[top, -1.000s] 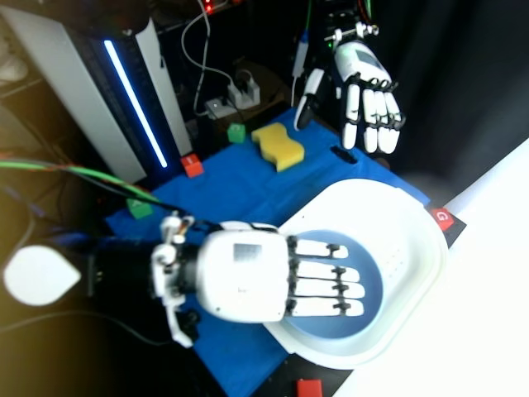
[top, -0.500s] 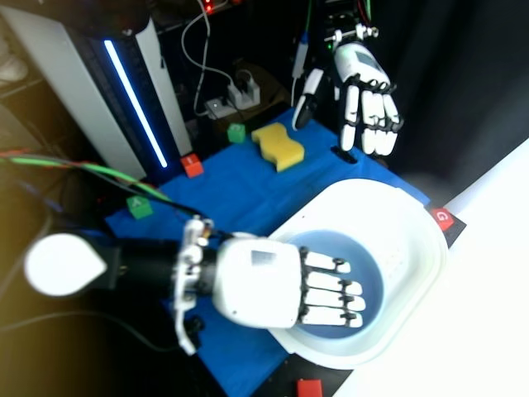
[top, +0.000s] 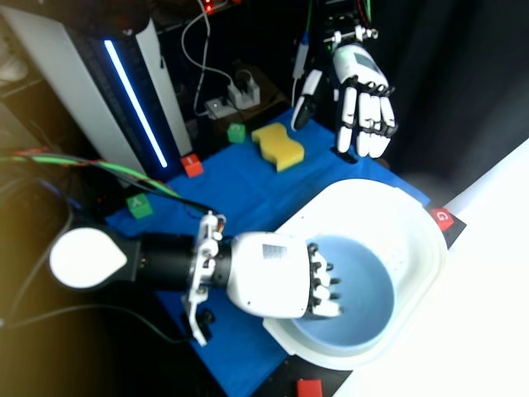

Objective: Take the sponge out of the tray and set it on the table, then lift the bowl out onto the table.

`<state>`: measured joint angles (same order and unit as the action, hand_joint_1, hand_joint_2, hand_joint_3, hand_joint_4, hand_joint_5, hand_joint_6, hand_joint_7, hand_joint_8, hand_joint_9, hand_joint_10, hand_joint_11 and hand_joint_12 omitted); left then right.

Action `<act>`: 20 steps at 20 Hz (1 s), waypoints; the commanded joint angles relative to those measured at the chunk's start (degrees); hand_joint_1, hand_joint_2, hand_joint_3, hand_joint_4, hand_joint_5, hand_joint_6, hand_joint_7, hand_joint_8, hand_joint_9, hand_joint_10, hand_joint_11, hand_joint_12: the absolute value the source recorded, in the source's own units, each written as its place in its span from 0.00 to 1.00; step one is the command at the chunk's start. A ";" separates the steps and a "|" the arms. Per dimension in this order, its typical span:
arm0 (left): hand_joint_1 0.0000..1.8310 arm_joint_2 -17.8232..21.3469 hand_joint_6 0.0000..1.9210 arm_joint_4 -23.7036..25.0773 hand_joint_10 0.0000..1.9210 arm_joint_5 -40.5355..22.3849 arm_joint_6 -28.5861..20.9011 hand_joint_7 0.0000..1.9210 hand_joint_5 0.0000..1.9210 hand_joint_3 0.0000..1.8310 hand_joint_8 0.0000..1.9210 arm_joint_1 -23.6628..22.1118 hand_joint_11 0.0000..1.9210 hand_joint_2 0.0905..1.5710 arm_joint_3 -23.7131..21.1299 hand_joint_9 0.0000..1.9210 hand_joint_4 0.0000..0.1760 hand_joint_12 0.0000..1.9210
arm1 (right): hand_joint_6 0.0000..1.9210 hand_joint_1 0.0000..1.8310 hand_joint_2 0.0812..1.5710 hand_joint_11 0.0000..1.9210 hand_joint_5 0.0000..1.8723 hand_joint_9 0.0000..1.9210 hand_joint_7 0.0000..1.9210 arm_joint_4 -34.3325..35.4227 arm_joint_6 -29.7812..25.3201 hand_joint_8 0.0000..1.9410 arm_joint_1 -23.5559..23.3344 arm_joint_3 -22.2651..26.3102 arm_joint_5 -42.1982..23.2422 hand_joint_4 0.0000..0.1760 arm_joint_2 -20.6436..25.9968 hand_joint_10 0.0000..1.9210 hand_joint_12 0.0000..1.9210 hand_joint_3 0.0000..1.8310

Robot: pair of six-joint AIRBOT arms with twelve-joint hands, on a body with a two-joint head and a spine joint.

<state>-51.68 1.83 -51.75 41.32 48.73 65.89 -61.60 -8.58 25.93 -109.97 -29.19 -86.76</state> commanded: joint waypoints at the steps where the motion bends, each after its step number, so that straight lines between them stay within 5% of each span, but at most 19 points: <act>1: 0.44 -0.11 0.00 -1.16 0.00 -7.22 -0.38 0.16 0.19 0.00 0.00 -0.70 0.00 0.54 0.22 0.14 0.54 0.46 | 0.55 0.63 0.72 0.78 0.49 0.75 0.63 2.03 -0.12 1.00 -0.46 0.07 -1.81 0.00 -0.07 1.00 1.00 0.00; 4: 0.42 -0.15 0.00 -1.15 0.00 -7.21 -0.41 0.16 0.20 0.00 0.00 -0.68 0.00 0.54 0.22 0.15 0.53 0.47 | 0.57 0.63 0.72 0.72 0.48 0.68 0.57 2.03 -0.13 0.98 -0.46 0.43 -1.85 0.00 -0.04 1.00 1.00 0.00; 9: 0.42 -0.30 0.00 -1.15 0.00 -7.21 -0.41 0.17 0.20 0.00 0.00 -0.67 0.00 0.53 0.30 0.14 0.49 0.39 | 0.46 0.64 0.68 0.79 0.55 0.76 0.65 2.65 -0.13 1.00 -0.77 0.62 -4.40 0.00 0.06 1.00 1.00 0.00; 13: 0.43 -0.36 0.00 -1.15 0.00 -7.21 -0.41 0.17 0.20 0.00 0.00 -0.64 0.00 0.53 0.29 0.13 0.40 0.31 | 0.50 0.64 0.69 0.79 0.53 0.77 0.66 3.31 -0.12 1.00 -3.28 2.64 -8.21 0.00 1.86 1.00 1.00 0.00; 14: 0.44 -0.37 0.00 -1.15 0.00 -7.22 -0.41 0.17 0.21 0.00 0.00 -0.64 0.00 0.53 0.30 0.13 0.31 0.33 | 0.55 0.63 0.71 0.75 0.49 0.73 0.62 3.31 -0.12 0.94 -3.85 3.20 -9.09 0.00 2.40 1.00 1.00 0.00; 16: 0.44 -0.38 0.00 -1.15 0.00 -7.24 -0.41 0.17 0.21 0.00 0.00 -0.59 0.00 0.52 0.31 0.13 0.38 0.33 | 0.65 0.60 0.76 0.69 0.42 0.70 0.65 3.32 -0.11 0.70 -4.53 4.38 -10.15 0.00 3.30 0.91 1.00 0.00; 18: 0.43 -0.45 0.00 -1.17 0.00 -7.27 -0.41 0.17 0.21 0.00 0.00 -0.57 0.00 0.53 0.32 0.14 0.38 0.37 | 0.70 0.58 0.79 0.58 0.39 0.65 0.66 3.31 -0.07 0.33 -4.80 5.38 -10.89 0.00 4.06 0.60 0.84 0.00; 19: 0.43 -0.47 0.00 -1.18 0.00 -7.31 -0.41 0.17 0.21 0.00 0.00 -0.56 0.00 0.53 0.32 0.14 0.38 0.38 | 0.38 0.44 0.87 0.60 0.47 0.68 0.70 3.31 -0.07 0.23 -4.90 5.58 -11.19 0.00 4.31 0.54 0.80 0.01; 20: 0.43 -0.48 0.00 -1.22 0.00 -7.37 -0.41 0.18 0.21 0.00 0.00 -0.53 0.00 0.53 0.32 0.14 0.45 0.35 | 0.21 0.37 0.90 0.61 0.53 0.68 0.72 3.31 -0.06 0.21 -5.00 5.77 -11.30 0.00 4.54 0.56 0.82 0.00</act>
<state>-52.05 1.80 -52.12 41.12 48.75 66.00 -62.19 -8.80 22.06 -104.25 -37.10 -82.32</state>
